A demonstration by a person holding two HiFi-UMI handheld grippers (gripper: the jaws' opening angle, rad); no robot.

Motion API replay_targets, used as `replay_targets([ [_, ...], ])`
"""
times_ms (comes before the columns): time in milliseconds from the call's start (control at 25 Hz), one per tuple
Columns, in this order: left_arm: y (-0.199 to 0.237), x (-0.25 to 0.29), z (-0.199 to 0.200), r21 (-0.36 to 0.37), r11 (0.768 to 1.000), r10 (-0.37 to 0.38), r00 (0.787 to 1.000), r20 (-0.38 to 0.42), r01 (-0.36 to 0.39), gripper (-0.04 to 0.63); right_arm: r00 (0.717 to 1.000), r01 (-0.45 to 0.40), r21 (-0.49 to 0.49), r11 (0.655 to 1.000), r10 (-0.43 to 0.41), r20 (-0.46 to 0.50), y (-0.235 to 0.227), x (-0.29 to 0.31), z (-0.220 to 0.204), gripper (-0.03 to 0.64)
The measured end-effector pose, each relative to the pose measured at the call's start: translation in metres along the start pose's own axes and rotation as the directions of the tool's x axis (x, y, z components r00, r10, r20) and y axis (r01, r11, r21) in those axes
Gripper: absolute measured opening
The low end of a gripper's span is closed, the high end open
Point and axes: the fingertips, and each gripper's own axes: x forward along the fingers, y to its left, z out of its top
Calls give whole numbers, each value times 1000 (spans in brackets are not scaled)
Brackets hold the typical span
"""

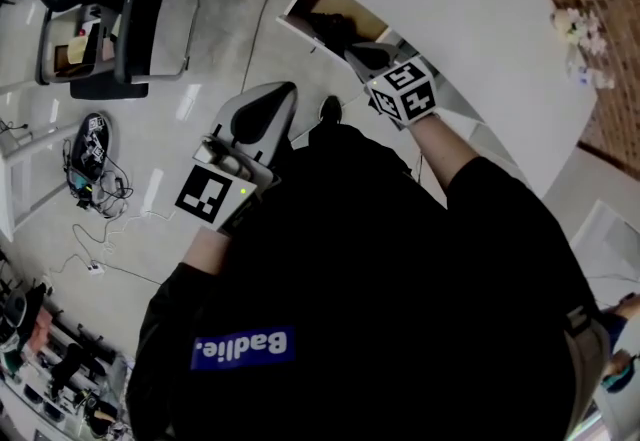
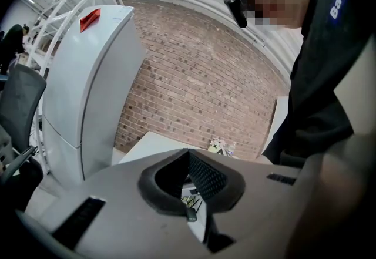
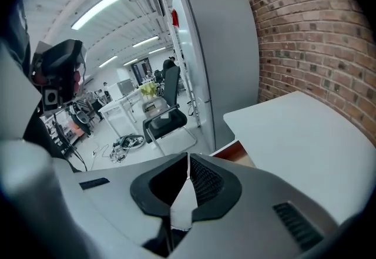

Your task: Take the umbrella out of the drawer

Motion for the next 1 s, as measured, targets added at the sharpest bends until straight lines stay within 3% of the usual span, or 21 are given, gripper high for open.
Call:
replay_targets([
  [320,25,-2,8,-10,999,-41,999,3,41,2,994,64,-21,998,-66,-83,-9,45,-12,34],
  [440,33,-4,10,-3,999,-43,999,-5,43,2,987,78,-25,997,-81,-138,-14,64,-30,75],
  [760,47,-5,18,9,1000,-21,1000,-8,21,2,954,94,-86,992,-115,-277,-42,101,-70,127],
  [1000,57,0,13,14,1000,-2,999,-41,3,2,923,72,-63,995,-91,-374,-63,132,-108,183],
])
